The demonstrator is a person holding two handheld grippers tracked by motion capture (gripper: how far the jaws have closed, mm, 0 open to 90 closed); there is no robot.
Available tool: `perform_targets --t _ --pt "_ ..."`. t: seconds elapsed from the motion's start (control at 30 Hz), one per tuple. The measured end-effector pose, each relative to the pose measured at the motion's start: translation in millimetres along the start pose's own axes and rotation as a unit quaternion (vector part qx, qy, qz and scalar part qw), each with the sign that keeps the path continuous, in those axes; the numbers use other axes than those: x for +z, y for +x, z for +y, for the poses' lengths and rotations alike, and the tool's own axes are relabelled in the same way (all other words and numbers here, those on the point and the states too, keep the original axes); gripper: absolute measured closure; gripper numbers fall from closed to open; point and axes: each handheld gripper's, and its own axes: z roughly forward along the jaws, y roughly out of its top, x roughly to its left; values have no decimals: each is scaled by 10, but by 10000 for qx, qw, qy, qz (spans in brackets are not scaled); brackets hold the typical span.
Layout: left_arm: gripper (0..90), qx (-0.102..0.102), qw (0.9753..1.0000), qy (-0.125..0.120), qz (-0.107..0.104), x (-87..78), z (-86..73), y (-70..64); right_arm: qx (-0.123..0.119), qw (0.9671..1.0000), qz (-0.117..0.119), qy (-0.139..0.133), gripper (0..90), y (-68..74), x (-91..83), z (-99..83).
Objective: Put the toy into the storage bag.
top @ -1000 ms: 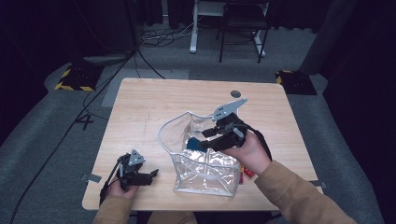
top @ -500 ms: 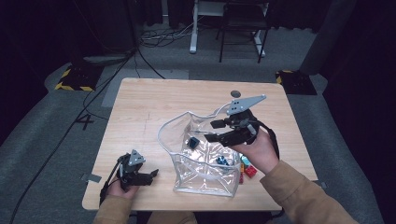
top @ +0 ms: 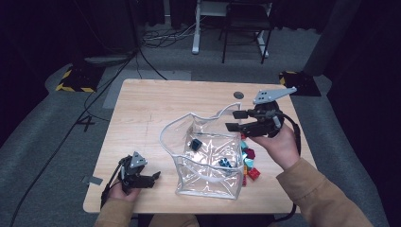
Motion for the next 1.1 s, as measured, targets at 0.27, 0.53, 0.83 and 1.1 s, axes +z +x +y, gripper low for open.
perform_targets --t 0.27,0.53,0.83,1.1 --pt "173 -1 10000 -1 1 0 0 0 173 9991 -384 -71 428 -199 -204 -36" --pt "170 2 10000 11 -18 1 3 2 453 9961 -743 -176 421 -446 -376 -103" --pt "169 -2 10000 1 -28 6 4 2 798 9909 -1083 -98 419 -738 -412 -260" --pt "166 -4 10000 7 -26 10 10 5 1128 9852 -1282 125 416 -991 -249 -476"
